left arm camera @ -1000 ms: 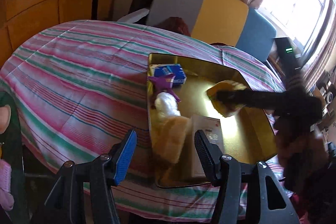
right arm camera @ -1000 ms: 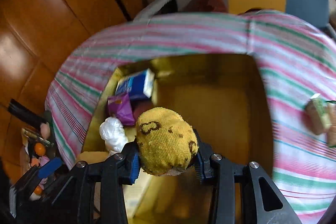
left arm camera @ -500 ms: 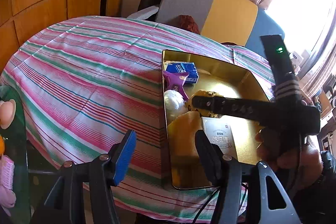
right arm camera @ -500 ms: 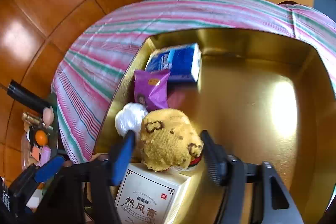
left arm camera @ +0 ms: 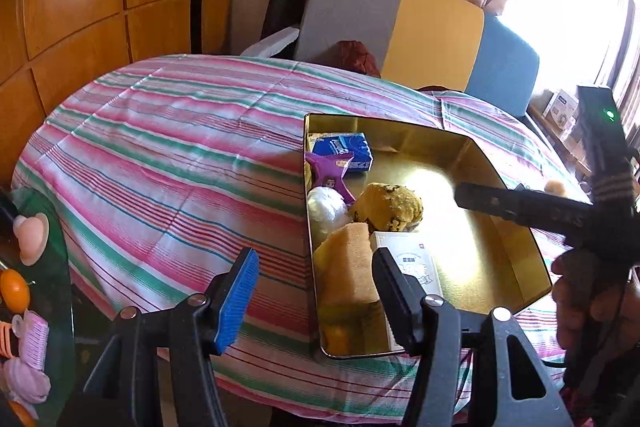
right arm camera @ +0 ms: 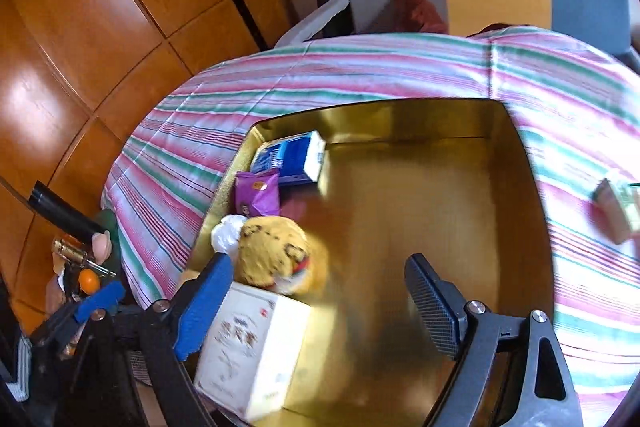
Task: Organize objects
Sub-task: 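Lower the yellow ball into the tray beside the white box and release, then move both grippers back to the remaining table items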
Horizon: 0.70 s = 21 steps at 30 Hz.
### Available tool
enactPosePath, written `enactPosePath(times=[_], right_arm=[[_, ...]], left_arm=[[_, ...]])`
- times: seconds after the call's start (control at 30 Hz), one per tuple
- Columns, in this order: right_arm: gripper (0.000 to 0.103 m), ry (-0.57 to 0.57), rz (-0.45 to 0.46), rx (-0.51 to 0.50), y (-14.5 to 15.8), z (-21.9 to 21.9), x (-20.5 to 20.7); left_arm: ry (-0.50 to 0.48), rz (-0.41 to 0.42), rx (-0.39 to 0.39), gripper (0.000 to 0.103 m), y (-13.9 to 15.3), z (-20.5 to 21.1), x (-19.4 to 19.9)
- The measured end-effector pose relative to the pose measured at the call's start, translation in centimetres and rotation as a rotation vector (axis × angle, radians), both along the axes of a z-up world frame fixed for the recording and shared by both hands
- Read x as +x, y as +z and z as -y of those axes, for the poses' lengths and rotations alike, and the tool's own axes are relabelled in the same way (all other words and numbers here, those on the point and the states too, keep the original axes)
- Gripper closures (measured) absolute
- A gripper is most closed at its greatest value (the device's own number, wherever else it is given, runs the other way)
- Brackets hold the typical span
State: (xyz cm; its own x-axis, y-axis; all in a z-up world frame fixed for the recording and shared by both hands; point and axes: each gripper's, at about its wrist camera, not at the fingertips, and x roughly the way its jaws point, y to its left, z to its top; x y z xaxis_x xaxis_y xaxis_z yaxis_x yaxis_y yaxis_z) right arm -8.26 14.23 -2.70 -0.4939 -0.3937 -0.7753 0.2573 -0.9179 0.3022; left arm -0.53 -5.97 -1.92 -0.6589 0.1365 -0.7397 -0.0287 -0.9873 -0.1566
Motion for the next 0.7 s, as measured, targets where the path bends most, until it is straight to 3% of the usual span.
enactPosePath(times=[0.37, 0.7], right_arm=[[0.008, -0.109, -0.048, 0.036, 1.8, -8.0, 3.0], [0.005, -0.313, -0.099, 0.088, 3.9, -18.9, 4.5]], left_arm=[[-0.052, -0.014, -0.041, 0.043, 1.1, -2.4, 0.4], [-0.101, 0.006, -0.069, 0.043, 1.4, -4.8, 0.0]])
